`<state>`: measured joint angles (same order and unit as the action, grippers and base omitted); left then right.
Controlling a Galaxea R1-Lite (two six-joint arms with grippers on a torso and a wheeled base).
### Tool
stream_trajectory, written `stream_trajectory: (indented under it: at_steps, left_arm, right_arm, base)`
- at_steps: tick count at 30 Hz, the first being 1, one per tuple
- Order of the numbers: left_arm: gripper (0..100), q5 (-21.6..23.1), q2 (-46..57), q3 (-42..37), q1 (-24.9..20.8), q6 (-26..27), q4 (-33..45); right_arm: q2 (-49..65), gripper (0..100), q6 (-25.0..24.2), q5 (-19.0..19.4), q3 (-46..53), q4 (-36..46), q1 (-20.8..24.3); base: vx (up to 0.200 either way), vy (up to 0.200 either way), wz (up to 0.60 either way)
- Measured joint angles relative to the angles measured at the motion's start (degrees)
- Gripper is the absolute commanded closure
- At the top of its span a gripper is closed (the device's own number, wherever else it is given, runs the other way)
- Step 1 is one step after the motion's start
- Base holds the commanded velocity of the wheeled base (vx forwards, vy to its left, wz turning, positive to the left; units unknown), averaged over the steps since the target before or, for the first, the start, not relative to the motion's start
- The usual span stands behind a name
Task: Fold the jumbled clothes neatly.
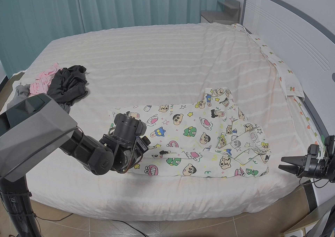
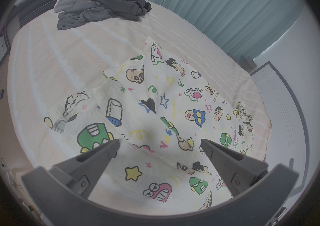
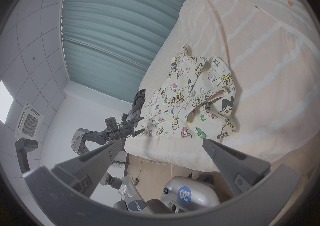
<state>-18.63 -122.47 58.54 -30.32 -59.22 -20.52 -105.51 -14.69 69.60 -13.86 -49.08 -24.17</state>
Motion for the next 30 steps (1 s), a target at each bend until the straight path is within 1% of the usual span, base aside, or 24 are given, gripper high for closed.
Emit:
stream_trajectory:
  at_steps: [10, 16, 21, 30]
  left_arm:
    - [0, -0.01, -2.17, 1.05, 1.13, 0.16, -0.48]
    - [0, -0.12, -2.93, 2.6, 3.28, 0.38, -0.72]
    - [0, -0.11, -3.02, 5.35, 5.44, 0.62, -1.02]
    - [0, 0.1, -3.04, 12.59, 8.66, 0.93, -1.07]
  right_arm:
    - [-0.15, 0, 0.18, 0.0, 0.11, -0.02, 0.11]
    - [-0.39, 0, 1.08, 0.0, 0.26, -0.02, 0.12]
    - [-0.74, 0, 2.18, 0.0, 0.5, -0.02, 0.22]
    - [-1.79, 0, 4.84, 0.0, 0.89, -0.05, 0.26]
  base:
    - [0.0, 0.0, 0.0]
    - [0.0, 0.0, 0.0]
    - [0.0, 0.0, 0.0]
    - [0.0, 0.0, 0.0]
